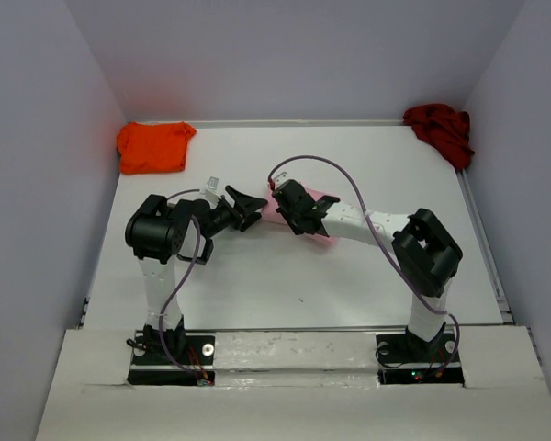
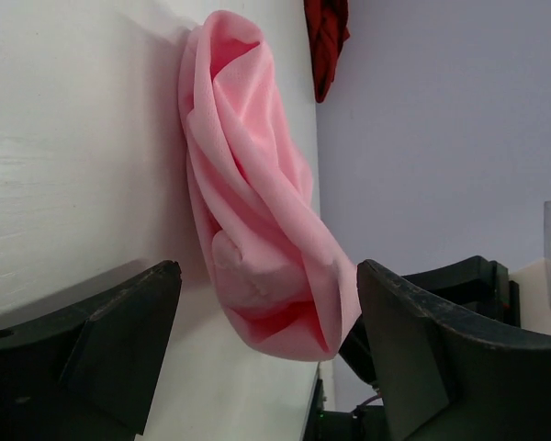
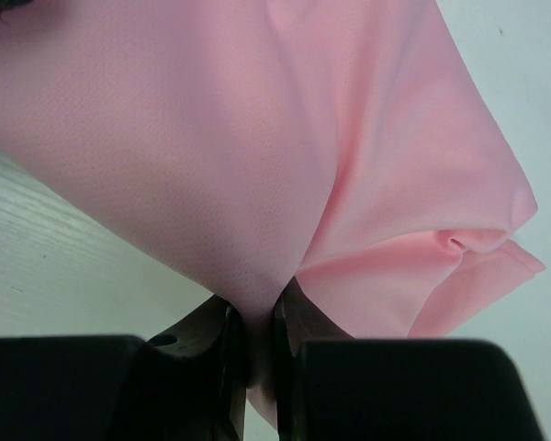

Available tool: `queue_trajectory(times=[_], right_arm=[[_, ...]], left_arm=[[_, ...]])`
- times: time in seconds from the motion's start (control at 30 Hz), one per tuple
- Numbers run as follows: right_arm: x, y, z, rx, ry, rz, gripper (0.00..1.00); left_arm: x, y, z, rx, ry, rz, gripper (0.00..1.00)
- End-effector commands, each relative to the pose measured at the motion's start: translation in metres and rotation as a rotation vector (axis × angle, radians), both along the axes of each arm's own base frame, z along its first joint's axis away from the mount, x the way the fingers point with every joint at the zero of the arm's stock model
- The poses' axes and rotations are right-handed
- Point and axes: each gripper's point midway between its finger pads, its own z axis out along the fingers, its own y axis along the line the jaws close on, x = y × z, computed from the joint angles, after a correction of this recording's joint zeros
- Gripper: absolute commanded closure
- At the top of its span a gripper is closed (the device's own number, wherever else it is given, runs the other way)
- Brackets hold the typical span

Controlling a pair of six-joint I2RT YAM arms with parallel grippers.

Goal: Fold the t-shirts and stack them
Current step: Neatly place the folded tshirt to the corner

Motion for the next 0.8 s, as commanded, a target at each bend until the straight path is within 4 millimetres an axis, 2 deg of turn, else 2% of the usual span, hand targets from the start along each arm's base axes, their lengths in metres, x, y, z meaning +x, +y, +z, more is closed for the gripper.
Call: queue_trajectory(times=[0.0, 0.17, 0.4, 0.6, 0.67, 0.7, 0.73, 0.77], right_arm=[[-0.002, 0.008, 0.012, 0.050, -0.017, 0.010, 1.00], [-0.004, 0.007, 0.005, 0.042, -0.002, 0.013, 1.00], [-0.002, 0.009, 0.012, 0.055, -0.018, 0.014, 1.00], [-0.001, 0.009, 0.013, 0.055, -0.024, 0.012, 1.00], [-0.001, 0.010, 0.015, 0.061, -0.026, 0.014, 1.00], [-0.001, 0.009, 0.015, 0.059, -0.026, 0.014, 1.00], [-0.001, 0.009, 0.016, 0.061, -0.028, 0.011, 1.00], [-0.001, 0.009, 0.015, 0.060, -0.027, 0.013, 1.00]], left_arm=[[-0.002, 0.000, -0.007, -0.045, -0.023, -0.005, 0.08], [0.010, 0.000, 0.000, -0.089, -0.039, 0.005, 0.09], [0.022, -0.005, 0.000, -0.099, -0.032, -0.007, 0.09], [0.024, -0.018, -0.001, -0.100, -0.020, -0.045, 0.09], [0.027, -0.020, -0.007, -0.063, 0.006, -0.053, 0.10], [0.029, -0.023, -0.003, -0.040, -0.002, -0.060, 0.10], [0.027, -0.027, -0.021, 0.014, 0.084, -0.066, 0.11], [0.033, -0.030, -0.019, 0.078, 0.033, -0.076, 0.12]])
